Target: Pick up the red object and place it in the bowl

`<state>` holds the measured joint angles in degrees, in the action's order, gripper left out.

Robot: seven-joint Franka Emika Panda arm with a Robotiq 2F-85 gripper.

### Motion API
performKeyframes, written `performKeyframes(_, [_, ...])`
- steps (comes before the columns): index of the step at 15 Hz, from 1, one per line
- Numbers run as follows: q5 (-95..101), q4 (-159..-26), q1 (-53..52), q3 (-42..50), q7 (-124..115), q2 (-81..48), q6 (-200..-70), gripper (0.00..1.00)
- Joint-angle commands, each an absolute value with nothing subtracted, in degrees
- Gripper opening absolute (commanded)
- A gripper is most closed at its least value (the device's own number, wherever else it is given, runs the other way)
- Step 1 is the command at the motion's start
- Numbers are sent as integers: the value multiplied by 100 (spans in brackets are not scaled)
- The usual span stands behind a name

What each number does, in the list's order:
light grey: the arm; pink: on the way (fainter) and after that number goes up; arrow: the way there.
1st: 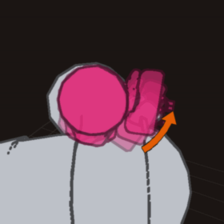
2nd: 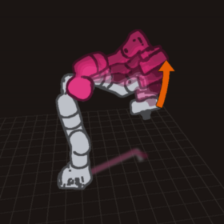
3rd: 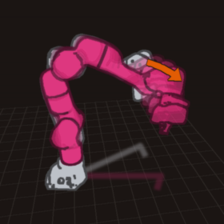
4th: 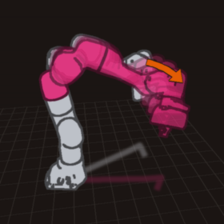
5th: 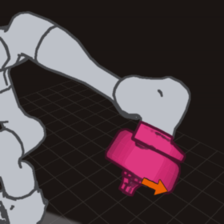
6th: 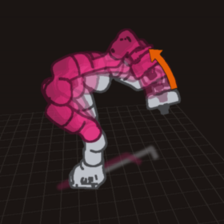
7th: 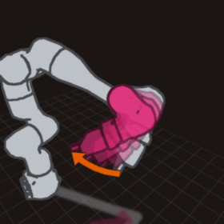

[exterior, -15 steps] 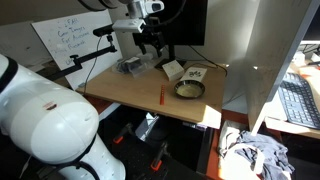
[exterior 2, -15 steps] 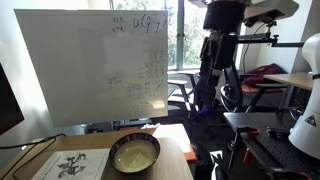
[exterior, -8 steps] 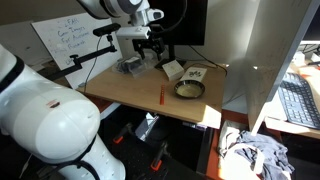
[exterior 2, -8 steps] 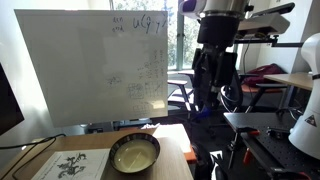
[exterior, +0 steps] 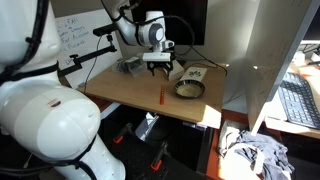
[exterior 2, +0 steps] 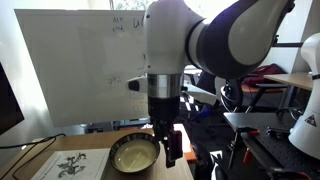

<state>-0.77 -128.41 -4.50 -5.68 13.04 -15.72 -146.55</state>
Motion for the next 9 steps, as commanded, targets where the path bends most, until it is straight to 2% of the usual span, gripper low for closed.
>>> performKeyframes(1, [140, -11822, -420, -698, 1668, -2581, -14570, 100])
performKeyframes(9, [502, -10545, -560, -894, 1809, -4085, -14487, 100])
